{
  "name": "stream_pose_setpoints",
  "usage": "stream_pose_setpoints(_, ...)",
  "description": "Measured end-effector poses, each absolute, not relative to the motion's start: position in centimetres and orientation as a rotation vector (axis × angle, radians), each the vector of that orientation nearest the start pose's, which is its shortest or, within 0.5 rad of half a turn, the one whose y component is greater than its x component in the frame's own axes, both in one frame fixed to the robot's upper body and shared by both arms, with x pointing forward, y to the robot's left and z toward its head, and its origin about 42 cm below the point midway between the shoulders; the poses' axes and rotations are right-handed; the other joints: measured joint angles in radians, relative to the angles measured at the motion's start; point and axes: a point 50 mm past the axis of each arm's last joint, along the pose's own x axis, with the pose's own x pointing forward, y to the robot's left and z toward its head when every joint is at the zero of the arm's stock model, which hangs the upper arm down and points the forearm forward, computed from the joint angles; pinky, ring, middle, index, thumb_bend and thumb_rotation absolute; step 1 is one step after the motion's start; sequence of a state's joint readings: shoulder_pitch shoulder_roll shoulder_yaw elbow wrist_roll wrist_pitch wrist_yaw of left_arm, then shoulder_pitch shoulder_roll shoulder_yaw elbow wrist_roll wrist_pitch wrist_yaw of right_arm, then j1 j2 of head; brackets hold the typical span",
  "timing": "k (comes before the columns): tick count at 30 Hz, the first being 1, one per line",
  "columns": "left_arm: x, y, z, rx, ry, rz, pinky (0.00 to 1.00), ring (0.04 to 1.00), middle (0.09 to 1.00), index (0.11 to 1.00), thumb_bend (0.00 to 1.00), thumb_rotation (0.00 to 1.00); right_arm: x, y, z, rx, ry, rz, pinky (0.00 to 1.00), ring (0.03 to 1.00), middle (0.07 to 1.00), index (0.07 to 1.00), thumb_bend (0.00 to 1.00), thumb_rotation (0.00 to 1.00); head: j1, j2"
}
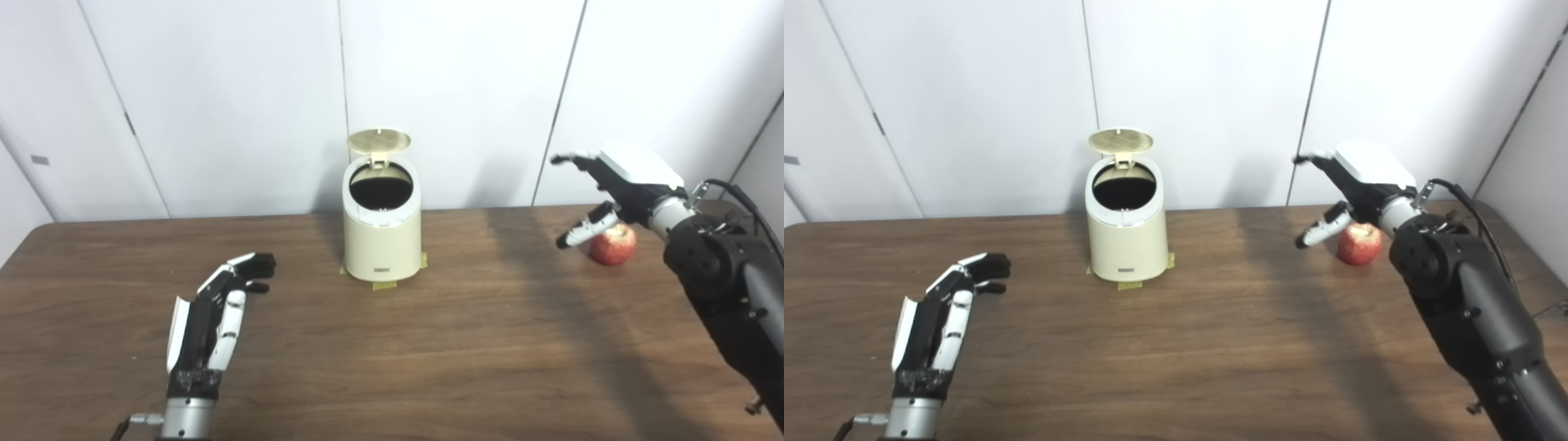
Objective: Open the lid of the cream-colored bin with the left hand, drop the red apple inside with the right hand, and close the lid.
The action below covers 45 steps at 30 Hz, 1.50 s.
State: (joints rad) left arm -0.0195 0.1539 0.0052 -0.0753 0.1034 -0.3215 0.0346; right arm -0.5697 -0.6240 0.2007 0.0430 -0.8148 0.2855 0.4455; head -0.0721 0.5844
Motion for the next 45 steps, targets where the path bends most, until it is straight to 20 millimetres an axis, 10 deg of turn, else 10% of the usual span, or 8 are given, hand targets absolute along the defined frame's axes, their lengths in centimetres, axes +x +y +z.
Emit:
stream_pose_setpoints(17,28.4,25.4,14.8,0.224,-0.416,0.002,0.65,0.722,0.728,0.718,0.15,0.89,49.0,-36.3,24.5,-1.644,0.395,0.171,0.65,0.873,0.920,0.812,0.97,0.27,0.003,0.005)
stream_pose_setpoints(45,28.2,25.5,15.2,0.225,-0.432,0.011,0.64,0.715,0.725,0.714,0.16,0.89,49.7,-37.2,23.0,-1.697,0.422,0.181,0.67,0.830,0.891,0.822,0.97,0.26,0.009,0.015)
